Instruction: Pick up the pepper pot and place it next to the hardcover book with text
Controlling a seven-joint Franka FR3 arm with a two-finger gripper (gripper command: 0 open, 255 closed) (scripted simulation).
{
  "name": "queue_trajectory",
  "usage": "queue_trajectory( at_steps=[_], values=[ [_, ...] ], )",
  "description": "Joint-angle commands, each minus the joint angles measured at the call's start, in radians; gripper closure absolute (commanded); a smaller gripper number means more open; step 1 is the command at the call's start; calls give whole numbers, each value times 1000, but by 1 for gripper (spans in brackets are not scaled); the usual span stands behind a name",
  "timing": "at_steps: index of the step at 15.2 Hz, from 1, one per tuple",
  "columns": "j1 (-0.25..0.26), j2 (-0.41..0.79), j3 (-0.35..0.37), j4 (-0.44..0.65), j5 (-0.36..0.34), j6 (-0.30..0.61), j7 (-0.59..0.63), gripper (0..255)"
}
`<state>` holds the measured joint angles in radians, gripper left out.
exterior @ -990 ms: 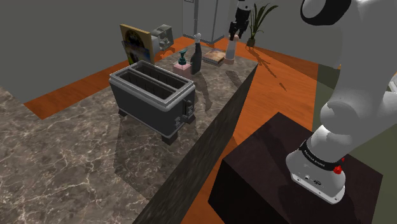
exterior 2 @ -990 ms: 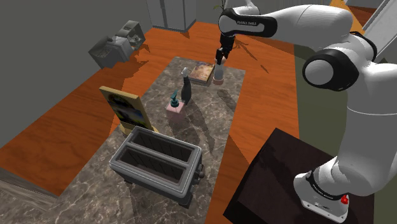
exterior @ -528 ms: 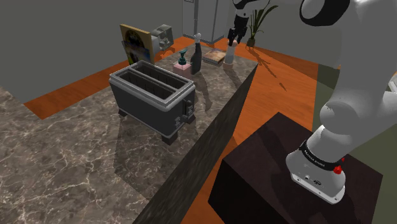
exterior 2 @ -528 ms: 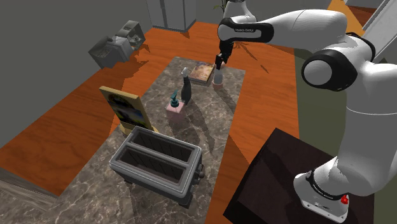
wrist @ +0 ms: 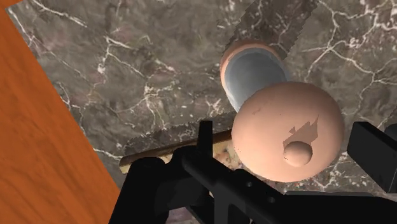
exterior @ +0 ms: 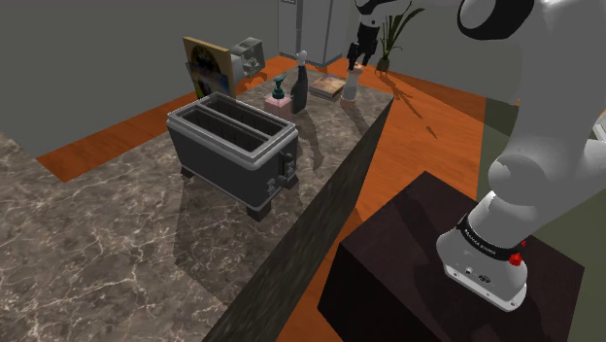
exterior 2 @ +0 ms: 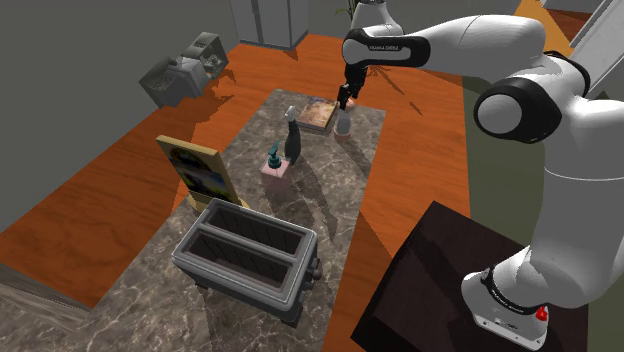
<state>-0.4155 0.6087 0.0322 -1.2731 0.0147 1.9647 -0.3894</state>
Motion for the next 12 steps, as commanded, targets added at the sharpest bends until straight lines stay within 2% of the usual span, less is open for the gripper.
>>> queue_trajectory(
  at_steps=[1,4,8,12],
  values=[
    [0,0,0,0,0,0,0,0],
    [0,0,0,0,0,0,0,0],
    [-2,-28,0,82,0,-109,0,0],
    [-2,-28,0,81,0,-109,0,0]
  ],
)
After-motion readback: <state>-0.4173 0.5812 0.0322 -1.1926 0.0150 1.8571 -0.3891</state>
